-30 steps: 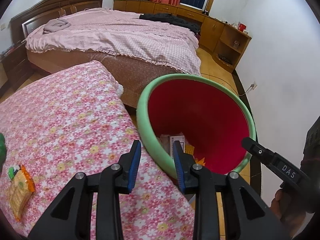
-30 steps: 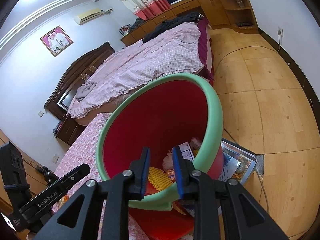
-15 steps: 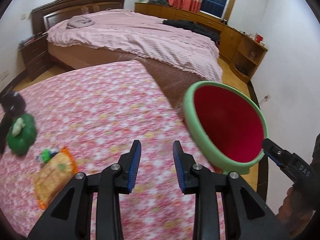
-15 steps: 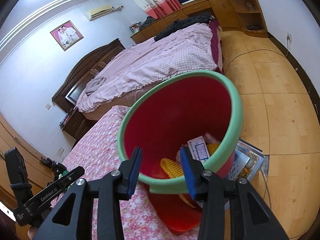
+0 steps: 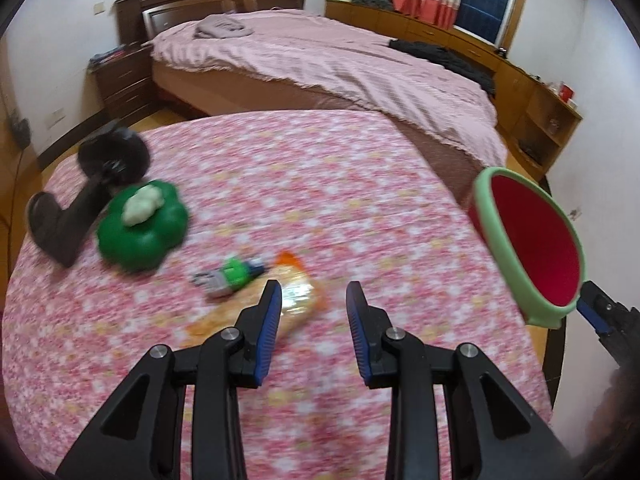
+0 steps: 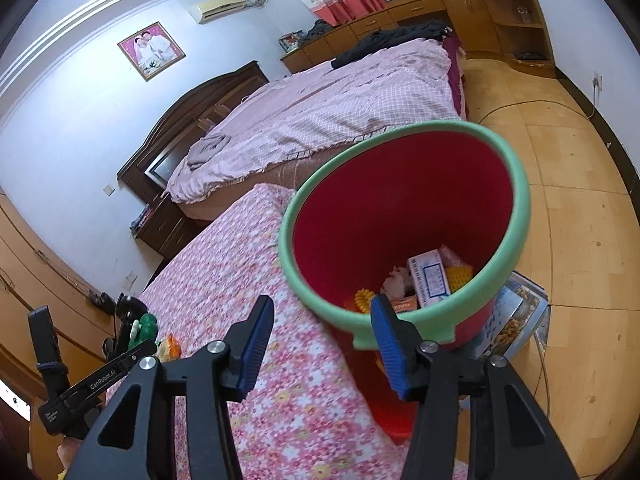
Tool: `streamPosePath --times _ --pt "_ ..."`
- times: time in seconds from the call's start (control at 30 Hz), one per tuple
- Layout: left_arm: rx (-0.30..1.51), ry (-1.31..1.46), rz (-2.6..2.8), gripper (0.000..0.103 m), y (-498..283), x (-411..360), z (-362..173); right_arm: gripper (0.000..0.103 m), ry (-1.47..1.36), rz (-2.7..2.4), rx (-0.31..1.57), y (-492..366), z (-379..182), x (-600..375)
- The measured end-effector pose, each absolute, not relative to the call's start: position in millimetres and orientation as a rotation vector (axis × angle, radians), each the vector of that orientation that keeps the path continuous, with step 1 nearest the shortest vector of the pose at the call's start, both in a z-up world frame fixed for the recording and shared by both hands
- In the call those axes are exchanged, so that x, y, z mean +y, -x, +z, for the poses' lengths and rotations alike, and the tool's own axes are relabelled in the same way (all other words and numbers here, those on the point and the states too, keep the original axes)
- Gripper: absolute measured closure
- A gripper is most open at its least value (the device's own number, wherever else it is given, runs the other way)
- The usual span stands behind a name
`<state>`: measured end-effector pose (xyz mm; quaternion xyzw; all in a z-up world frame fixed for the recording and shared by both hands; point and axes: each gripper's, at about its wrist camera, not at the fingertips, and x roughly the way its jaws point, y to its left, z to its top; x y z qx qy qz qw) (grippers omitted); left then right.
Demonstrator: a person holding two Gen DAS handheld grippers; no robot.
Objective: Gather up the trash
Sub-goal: 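Move the left tool to the orange snack bag and grasp it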
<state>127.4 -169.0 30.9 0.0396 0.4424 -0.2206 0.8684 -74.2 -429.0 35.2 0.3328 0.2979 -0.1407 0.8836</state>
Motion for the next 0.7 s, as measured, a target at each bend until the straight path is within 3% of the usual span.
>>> streamPosePath --times 0.27,0.43,0.7 --pt "0.968 -0.08 -0.409 0.06 -143 -139 14 0.047 -0.681 -0.277 0.655 62 30 -416" --pt "0.979 -0.084 -0.406 0.046 -151 -131 7 0.047 -0.67 -0.271 0.674 55 26 -409" --pt "1.03 -0.047 -0.494 0.045 -156 -129 1 0.047 -0.664 -0.257 0.692 50 22 -401"
